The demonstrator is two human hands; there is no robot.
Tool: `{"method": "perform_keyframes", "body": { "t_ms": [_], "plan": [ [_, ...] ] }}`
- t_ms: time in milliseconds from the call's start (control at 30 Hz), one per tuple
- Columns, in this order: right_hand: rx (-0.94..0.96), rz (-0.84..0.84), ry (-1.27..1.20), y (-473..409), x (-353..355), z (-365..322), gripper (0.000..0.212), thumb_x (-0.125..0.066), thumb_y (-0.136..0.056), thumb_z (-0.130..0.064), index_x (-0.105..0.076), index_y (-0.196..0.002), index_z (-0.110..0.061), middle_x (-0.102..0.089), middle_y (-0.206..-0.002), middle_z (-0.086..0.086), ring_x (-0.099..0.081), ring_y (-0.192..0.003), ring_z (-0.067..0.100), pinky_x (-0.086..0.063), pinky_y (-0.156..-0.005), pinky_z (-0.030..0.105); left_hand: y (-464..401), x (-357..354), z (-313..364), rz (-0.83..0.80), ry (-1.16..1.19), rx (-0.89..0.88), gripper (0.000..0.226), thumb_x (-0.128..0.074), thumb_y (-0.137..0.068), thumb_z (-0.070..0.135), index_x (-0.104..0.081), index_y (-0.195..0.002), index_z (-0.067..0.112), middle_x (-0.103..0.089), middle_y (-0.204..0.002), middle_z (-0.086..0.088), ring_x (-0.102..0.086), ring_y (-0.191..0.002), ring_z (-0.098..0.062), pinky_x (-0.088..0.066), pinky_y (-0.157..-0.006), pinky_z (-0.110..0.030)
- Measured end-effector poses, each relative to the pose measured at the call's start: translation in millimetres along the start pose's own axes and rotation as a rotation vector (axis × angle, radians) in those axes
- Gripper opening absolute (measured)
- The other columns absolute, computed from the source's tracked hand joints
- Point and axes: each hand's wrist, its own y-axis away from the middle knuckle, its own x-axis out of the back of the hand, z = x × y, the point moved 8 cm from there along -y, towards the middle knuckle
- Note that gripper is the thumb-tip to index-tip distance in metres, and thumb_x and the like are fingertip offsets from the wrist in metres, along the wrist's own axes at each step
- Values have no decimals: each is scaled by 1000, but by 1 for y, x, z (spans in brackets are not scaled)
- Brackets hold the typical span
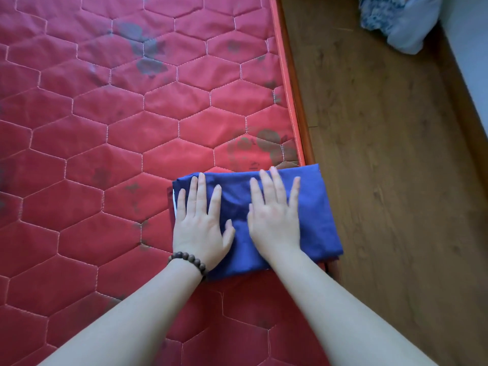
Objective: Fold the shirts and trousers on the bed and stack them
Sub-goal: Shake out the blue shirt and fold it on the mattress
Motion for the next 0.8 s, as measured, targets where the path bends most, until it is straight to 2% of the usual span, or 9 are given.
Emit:
{"method": "perform_keyframes", "body": {
  "t_ms": [67,133,233,300,367,433,533,667,800],
  "plan": [
    [162,22,-157,0,-1,-40,62,-65,-77,-17,-52,-136,-5,-46,-146,12,-39,-138,27,-23,-112,58,1,-7,-4,-28,24,-7,75,-37,-82,44,-31,-148,10,-18,-155,-25,-18,-145,-35,-8,-118,-50],
    [155,-56,-278,0,-13,-47,62,-61,-82,-18,-45,-142,-10,-39,-151,8,-36,-140,22,-19,-115,56,2,-14,-7,-32,36,-16,75,-35,-84,45,-25,-151,12,-14,-157,-24,-13,-147,-34,-6,-118,-51],
    [90,-138,-144,5,-29,-10,58,-39,-95,-46,-32,-149,-30,-25,-158,1,-21,-146,22,-3,-116,60,1,-19,-10,-43,60,-4,79,-36,-83,48,-18,-153,17,-7,-159,-20,-7,-148,-31,-5,-118,-52],
    [19,-160,-81,11,-35,30,62,-33,-93,-60,-26,-150,-36,-18,-160,2,-14,-148,25,-1,-116,60,1,-19,-11,-43,99,-6,81,-39,-82,49,-14,-153,19,-4,-160,-18,-5,-148,-30,-4,-118,-52],
    [-56,-172,-88,17,-38,59,64,-31,-92,-64,-23,-150,-39,-13,-161,6,-8,-149,25,-1,-117,59,1,-20,-13,-35,167,-9,81,-40,-82,49,-14,-153,21,-4,-160,-15,-4,-148,-29,0,-119,-50],
    [-89,-165,-172,21,-41,70,63,-32,-92,-62,-24,-150,-40,-9,-162,9,-2,-150,23,-3,-118,57,0,-21,-16,-18,258,-20,79,-41,-82,49,-17,-152,22,-5,-160,-13,-2,-149,-26,4,-119,-47],
    [-90,-94,-320,20,-38,71,58,-38,-92,-53,-33,-147,-38,-10,-161,12,-5,-149,24,-4,-118,55,-1,-22,-20,7,367,-16,79,-44,-81,50,-18,-151,25,-6,-161,-8,-1,-149,-21,7,-119,-42],
    [-174,4,-342,23,-34,77,57,-40,-91,-48,-38,-146,-33,-15,-160,15,-8,-149,28,-6,-119,52,2,-23,-27,60,474,23,84,-45,-83,49,-12,-153,15,-8,-160,0,-4,-148,-14,4,-120,-37],
    [-161,-28,-397,22,-37,78,59,-36,-91,-48,-37,-147,-28,-16,-159,16,-10,-148,29,-7,-120,49,3,-23,-30,71,481,31,83,-42,-86,48,-7,-152,13,-8,-159,3,-2,-148,-11,4,-120,-35]
  ]
}}
